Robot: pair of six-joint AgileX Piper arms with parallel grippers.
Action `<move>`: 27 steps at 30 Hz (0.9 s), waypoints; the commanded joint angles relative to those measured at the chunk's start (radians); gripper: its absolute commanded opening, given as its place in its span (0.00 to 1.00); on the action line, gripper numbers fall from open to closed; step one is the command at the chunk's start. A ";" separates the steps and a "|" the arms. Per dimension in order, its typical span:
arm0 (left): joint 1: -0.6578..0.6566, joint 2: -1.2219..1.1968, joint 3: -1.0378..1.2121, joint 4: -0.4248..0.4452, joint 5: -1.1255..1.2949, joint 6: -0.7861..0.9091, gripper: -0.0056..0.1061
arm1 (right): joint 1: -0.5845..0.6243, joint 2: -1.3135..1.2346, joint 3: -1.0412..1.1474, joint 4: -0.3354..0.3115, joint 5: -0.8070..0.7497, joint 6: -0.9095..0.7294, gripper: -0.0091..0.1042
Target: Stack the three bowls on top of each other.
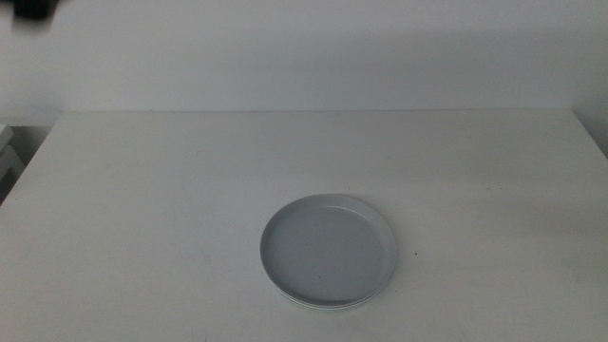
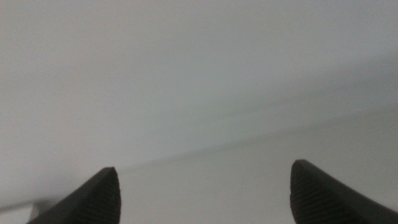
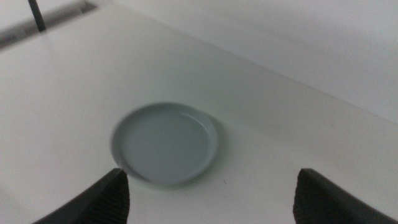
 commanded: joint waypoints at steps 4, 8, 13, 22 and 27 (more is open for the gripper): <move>0.002 -0.224 0.255 0.029 -0.071 -0.008 0.84 | -0.005 0.009 0.070 -0.103 -0.116 -0.008 0.92; 0.001 -0.371 0.451 0.028 -0.070 -0.008 0.84 | -0.065 -0.001 0.181 -0.084 -0.225 -0.008 0.92; 0.001 -0.551 0.658 0.011 -0.068 -0.008 0.84 | -0.209 -0.091 0.301 -0.037 -0.237 -0.008 0.92; 0.001 -0.822 0.899 -0.018 -0.070 -0.008 0.84 | -0.455 -0.338 0.473 -0.083 -0.261 -0.008 0.92; 0.001 -0.912 0.983 -0.050 -0.073 -0.008 0.84 | -0.499 -0.412 0.570 -0.084 -0.306 -0.008 0.92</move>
